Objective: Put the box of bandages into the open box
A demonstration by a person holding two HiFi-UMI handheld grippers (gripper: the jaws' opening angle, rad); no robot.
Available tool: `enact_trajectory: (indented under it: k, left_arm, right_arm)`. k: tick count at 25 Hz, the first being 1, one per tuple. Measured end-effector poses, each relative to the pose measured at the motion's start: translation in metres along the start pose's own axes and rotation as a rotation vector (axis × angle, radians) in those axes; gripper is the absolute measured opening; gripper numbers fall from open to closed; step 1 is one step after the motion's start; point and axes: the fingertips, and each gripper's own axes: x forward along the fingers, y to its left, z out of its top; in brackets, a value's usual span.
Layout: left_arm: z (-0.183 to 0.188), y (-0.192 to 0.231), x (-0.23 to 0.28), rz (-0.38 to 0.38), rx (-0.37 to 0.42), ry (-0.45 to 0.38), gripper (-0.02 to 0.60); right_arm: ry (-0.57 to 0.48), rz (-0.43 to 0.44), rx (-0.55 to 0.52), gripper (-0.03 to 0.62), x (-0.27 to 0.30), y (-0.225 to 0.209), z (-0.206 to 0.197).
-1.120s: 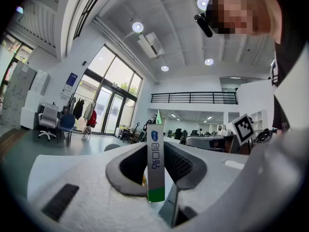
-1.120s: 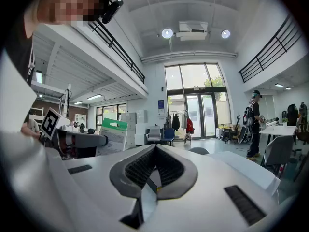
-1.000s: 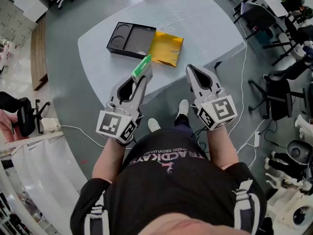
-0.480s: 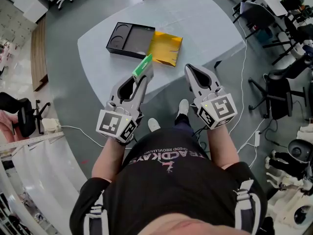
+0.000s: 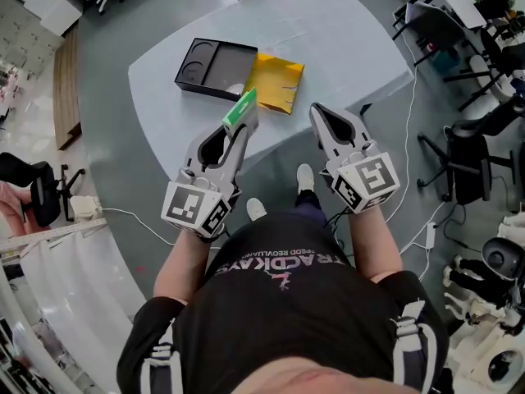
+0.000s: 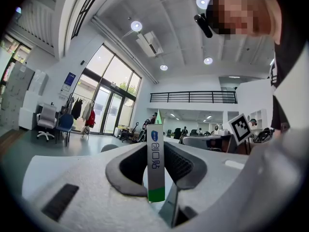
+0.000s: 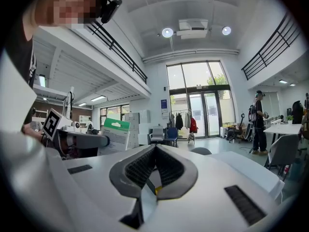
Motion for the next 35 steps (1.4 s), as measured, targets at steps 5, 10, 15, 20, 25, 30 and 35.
enact_trajectory:
  k: [5, 10, 15, 20, 25, 30, 35]
  left_arm:
    - [0.000, 0.002, 0.017, 0.026, -0.006, 0.000, 0.106]
    - [0.000, 0.005, 0.036, 0.061, -0.014, -0.005, 0.106]
    - [-0.002, 0.009, 0.054, 0.092, -0.026, -0.008, 0.106]
    - [-0.007, 0.011, 0.076, 0.120, -0.038, -0.007, 0.106]
    - [-0.012, 0.012, 0.099, 0.151, -0.042, 0.005, 0.106]
    - [-0.015, 0.013, 0.121, 0.184, -0.041, 0.015, 0.106]
    - [-0.021, 0.015, 0.139, 0.228, -0.050, 0.020, 0.106]
  right_arm:
    - [-0.001, 0.030, -0.005, 0.011, 0.014, -0.020, 0.006]
    - [0.004, 0.050, -0.009, 0.011, 0.028, -0.043, 0.008]
    - [0.014, 0.078, -0.014, 0.011, 0.040, -0.064, 0.008]
    - [0.021, 0.103, -0.014, 0.011, 0.052, -0.087, 0.005]
    - [0.024, 0.144, -0.010, 0.011, 0.065, -0.109, 0.003]
    - [0.030, 0.178, 0.004, 0.011, 0.078, -0.132, 0.000]
    - [0.043, 0.220, 0.016, 0.011, 0.090, -0.149, -0.006]
